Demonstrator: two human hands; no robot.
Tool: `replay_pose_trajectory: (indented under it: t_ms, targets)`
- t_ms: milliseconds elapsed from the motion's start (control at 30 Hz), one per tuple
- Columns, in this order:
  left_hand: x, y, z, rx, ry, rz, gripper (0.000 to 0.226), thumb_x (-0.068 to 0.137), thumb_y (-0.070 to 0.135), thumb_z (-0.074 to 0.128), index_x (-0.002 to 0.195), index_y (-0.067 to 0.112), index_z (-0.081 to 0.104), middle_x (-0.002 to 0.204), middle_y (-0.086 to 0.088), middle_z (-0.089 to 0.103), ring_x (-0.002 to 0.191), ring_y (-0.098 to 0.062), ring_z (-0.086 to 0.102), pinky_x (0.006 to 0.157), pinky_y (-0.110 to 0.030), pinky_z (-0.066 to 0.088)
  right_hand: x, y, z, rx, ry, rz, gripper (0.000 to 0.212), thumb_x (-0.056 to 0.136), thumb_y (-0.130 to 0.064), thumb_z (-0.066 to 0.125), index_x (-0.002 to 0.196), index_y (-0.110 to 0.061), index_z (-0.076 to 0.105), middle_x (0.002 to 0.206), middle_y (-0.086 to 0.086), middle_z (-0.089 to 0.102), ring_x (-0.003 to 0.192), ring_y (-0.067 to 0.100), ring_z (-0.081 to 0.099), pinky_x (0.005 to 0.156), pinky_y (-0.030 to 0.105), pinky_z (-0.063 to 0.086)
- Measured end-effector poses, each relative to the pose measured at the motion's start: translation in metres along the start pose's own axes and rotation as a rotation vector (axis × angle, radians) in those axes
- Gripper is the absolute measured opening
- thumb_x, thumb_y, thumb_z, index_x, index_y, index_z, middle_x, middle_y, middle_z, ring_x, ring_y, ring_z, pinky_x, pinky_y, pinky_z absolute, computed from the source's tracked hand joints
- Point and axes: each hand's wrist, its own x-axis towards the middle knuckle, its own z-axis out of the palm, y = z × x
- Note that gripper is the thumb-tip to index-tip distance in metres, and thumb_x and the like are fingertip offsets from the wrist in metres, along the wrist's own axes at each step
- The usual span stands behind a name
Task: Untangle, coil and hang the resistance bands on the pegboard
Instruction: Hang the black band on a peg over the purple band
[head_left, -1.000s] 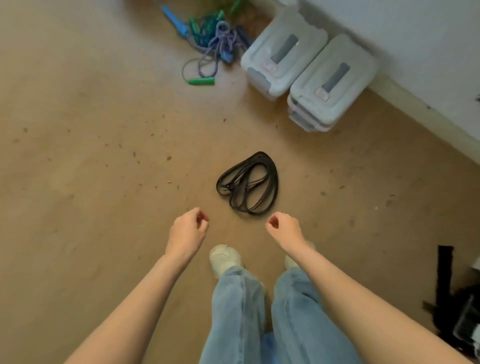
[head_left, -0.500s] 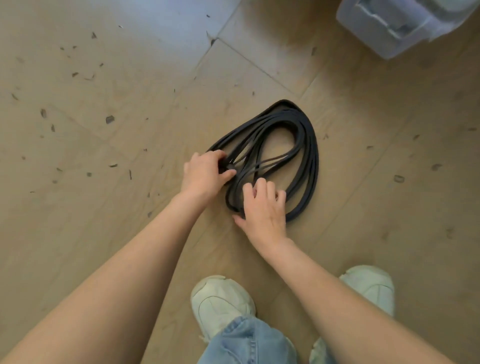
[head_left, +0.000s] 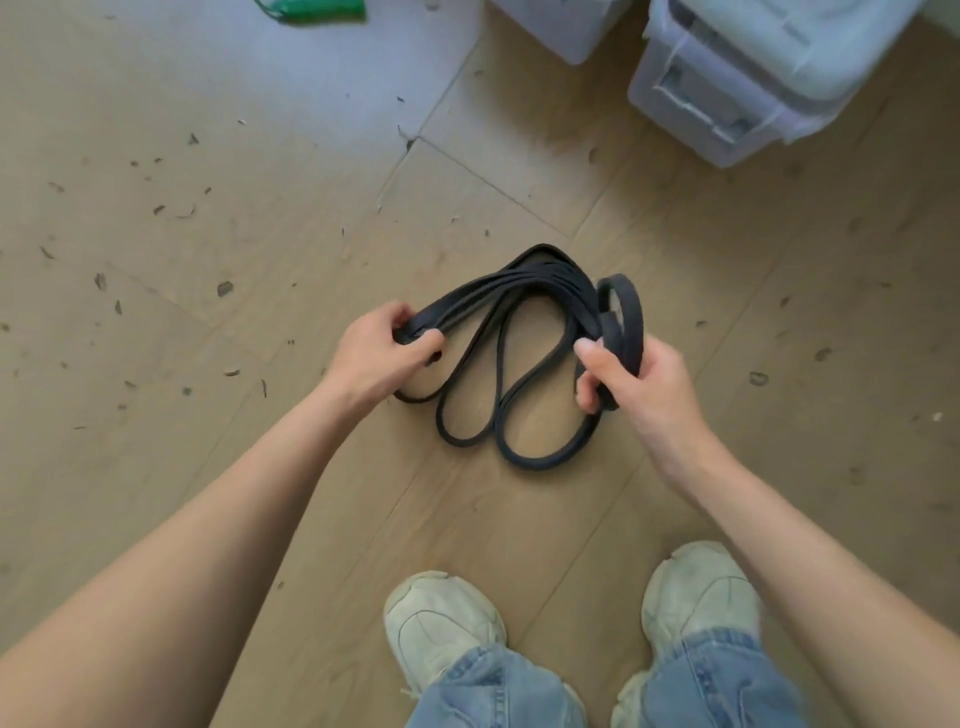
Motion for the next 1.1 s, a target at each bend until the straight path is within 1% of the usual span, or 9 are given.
replay_pose_trajectory:
  t_ms: [67,133,233,367,500,667,833,933,1100]
  targets:
    - [-0.006,0.003,-0.001,-0.071,0.056,0.014,0.014,0.074,0.032,0.059,0.077,0.019,0.055,0.078,-0.002,0.067,0.076,-0.025,0.06,0.069,-0.034,0.046,0.0,-0.001,-0.001,-0.015,0.061,-0.015,0.025,0.09,-0.015,0.057,0.07,-0.002,0.052,0.048,0.002,0.045,0.043,0.012,0.042,0.053,0.032,0.042]
    - [-0.014,0.009,-0.002,-0.17,0.083,0.018,0.017,0.07,0.034,0.056,0.076,0.018,0.052,0.08,-0.005,0.069,0.08,-0.028,0.063,0.075,-0.041,0.05,-0.001,-0.001,0.0,0.037,0.165,-0.025,0.026,0.091,-0.013,0.056,0.076,0.008,0.054,0.047,0.001,0.04,0.039,0.01,0.037,0.051,0.034,0.037]
    - [-0.024,0.017,-0.001,-0.269,0.133,0.027,0.012,0.077,0.027,0.058,0.071,0.02,0.048,0.068,-0.002,0.064,0.067,-0.022,0.058,0.07,-0.041,0.049,-0.003,-0.007,-0.004,-0.001,0.346,-0.105,0.031,0.09,-0.013,0.056,0.073,0.012,0.051,0.053,0.009,0.039,0.044,0.015,0.038,0.048,0.032,0.037]
    - [-0.03,0.045,-0.017,-0.641,0.241,-0.041,0.019,0.09,0.012,0.048,0.072,0.018,0.049,0.064,0.005,0.061,0.06,-0.012,0.056,0.06,-0.03,0.053,-0.003,-0.032,-0.017,-0.026,0.432,-0.185,0.034,0.089,-0.012,0.056,0.059,-0.005,0.044,0.053,0.01,0.038,0.047,0.019,0.036,0.043,0.028,0.034]
    - [-0.051,0.077,-0.056,-0.894,0.215,-0.111,0.015,0.089,0.027,0.052,0.077,0.017,0.052,0.073,-0.003,0.052,0.057,-0.013,0.053,0.047,-0.019,0.043,-0.012,-0.08,-0.035,0.038,0.371,-0.157,0.035,0.09,-0.01,0.055,0.058,-0.017,0.044,0.041,-0.012,0.037,0.036,0.006,0.035,0.044,0.03,0.036]
    - [-0.106,0.12,-0.105,-0.752,0.159,-0.162,0.007,0.086,0.016,0.055,0.079,0.017,0.053,0.065,0.001,0.057,0.052,-0.009,0.059,0.049,-0.021,0.041,-0.045,-0.156,-0.054,0.095,0.232,-0.023,0.032,0.091,-0.012,0.053,0.061,-0.017,0.045,0.037,-0.01,0.034,0.034,0.006,0.032,0.041,0.024,0.035]
    - [-0.174,0.183,-0.155,-0.647,0.161,-0.249,0.007,0.085,0.011,0.053,0.079,0.013,0.054,0.065,-0.003,0.056,0.049,-0.008,0.056,0.047,-0.021,0.034,-0.101,-0.23,-0.088,-0.101,0.108,0.013,0.025,0.087,-0.013,0.06,0.066,-0.015,0.047,0.045,-0.007,0.04,0.035,0.006,0.038,0.043,0.023,0.039]
    - [-0.224,0.232,-0.195,-0.431,0.167,-0.214,0.003,0.085,0.013,0.055,0.088,0.012,0.056,0.067,-0.002,0.058,0.055,-0.01,0.053,0.053,-0.023,0.035,-0.142,-0.282,-0.122,-0.426,0.054,-0.019,0.007,0.085,-0.013,0.061,0.079,-0.011,0.059,0.061,0.001,0.051,0.057,0.019,0.054,0.059,0.029,0.041]
    - [-0.311,0.317,-0.255,-0.184,0.192,-0.142,0.002,0.083,0.01,0.061,0.083,0.008,0.06,0.066,-0.007,0.058,0.066,-0.022,0.051,0.065,-0.029,0.04,-0.215,-0.373,-0.172,-0.858,-0.044,-0.153,0.019,0.091,-0.005,0.043,0.103,-0.001,0.056,0.097,0.017,0.05,0.094,0.034,0.05,0.078,0.034,0.033]
